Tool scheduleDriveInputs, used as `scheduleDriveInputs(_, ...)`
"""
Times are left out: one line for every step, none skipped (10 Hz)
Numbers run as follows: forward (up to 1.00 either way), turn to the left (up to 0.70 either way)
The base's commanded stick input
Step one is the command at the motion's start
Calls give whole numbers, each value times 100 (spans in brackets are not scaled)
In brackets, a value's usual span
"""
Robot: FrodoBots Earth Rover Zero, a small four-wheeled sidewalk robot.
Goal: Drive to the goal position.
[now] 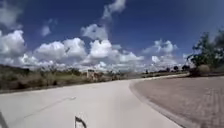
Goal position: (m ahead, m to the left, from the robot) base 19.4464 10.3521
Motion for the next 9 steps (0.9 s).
scheduleDriveInputs(70,0)
scheduleDriveInputs(70,0)
scheduleDriveInputs(70,0)
scheduleDriveInputs(70,0)
scheduleDriveInputs(70,0)
scheduleDriveInputs(70,0)
scheduleDriveInputs(70,0)
scheduleDriveInputs(70,0)
scheduleDriveInputs(70,0)
